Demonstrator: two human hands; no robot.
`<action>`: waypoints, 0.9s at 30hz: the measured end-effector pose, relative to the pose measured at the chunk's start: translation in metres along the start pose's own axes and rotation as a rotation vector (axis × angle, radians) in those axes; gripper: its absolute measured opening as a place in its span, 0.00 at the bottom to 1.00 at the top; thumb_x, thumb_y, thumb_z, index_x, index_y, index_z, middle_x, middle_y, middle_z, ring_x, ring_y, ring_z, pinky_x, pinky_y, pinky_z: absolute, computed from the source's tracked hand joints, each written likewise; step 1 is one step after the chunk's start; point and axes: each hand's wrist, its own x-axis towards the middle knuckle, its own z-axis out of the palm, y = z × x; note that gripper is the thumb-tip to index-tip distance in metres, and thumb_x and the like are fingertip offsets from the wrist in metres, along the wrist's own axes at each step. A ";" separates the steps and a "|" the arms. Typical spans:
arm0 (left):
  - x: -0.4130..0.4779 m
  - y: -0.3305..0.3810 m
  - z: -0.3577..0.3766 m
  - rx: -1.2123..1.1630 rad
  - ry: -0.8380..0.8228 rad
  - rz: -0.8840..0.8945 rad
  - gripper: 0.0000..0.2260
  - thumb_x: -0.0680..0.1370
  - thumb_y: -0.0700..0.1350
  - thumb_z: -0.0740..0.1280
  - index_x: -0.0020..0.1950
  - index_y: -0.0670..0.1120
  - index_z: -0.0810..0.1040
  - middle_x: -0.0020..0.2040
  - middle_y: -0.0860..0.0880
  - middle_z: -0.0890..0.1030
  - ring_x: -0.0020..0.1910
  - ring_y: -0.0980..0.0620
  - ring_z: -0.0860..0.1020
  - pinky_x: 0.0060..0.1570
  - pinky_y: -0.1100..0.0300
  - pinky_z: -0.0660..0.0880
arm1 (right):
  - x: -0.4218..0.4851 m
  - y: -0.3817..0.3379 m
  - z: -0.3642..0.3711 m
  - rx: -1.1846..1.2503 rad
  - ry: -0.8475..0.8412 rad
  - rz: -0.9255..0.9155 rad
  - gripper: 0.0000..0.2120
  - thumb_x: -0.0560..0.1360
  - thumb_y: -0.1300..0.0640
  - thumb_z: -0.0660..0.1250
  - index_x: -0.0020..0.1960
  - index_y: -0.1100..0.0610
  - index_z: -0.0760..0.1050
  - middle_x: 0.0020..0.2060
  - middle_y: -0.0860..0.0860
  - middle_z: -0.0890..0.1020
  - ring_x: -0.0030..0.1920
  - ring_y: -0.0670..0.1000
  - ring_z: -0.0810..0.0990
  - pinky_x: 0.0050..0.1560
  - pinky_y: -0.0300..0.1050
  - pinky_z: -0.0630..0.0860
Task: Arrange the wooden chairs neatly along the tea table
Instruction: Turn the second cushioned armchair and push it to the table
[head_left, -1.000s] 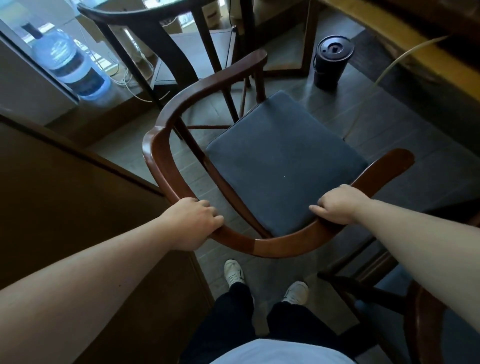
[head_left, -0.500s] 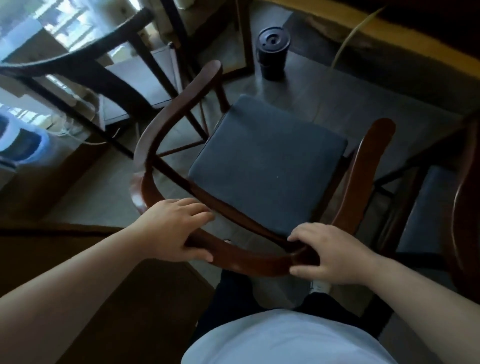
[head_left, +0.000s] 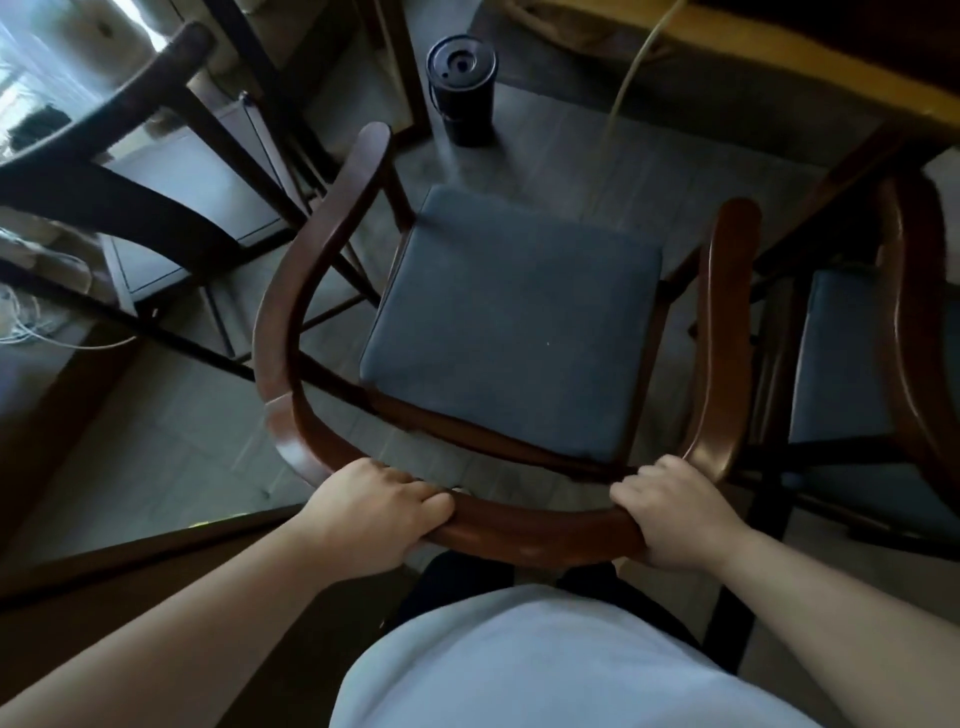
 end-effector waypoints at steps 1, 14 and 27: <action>0.001 -0.004 -0.001 0.006 0.014 0.002 0.09 0.76 0.54 0.58 0.51 0.53 0.73 0.41 0.54 0.82 0.38 0.51 0.81 0.36 0.53 0.79 | 0.001 0.000 0.003 -0.017 0.053 0.000 0.09 0.61 0.45 0.65 0.34 0.50 0.71 0.28 0.45 0.76 0.30 0.53 0.77 0.34 0.47 0.71; 0.006 -0.121 -0.050 0.170 0.026 -0.013 0.14 0.74 0.62 0.59 0.53 0.56 0.73 0.43 0.57 0.81 0.40 0.51 0.81 0.36 0.51 0.79 | 0.086 -0.035 -0.022 0.027 0.165 0.134 0.13 0.68 0.42 0.69 0.39 0.50 0.73 0.35 0.48 0.82 0.38 0.55 0.81 0.42 0.51 0.72; 0.004 -0.122 -0.046 0.151 -0.071 -0.089 0.16 0.76 0.62 0.60 0.60 0.59 0.74 0.53 0.59 0.81 0.52 0.55 0.80 0.52 0.53 0.76 | 0.112 0.007 -0.071 0.144 -0.482 0.028 0.17 0.66 0.37 0.71 0.44 0.48 0.76 0.39 0.46 0.80 0.42 0.50 0.78 0.44 0.48 0.77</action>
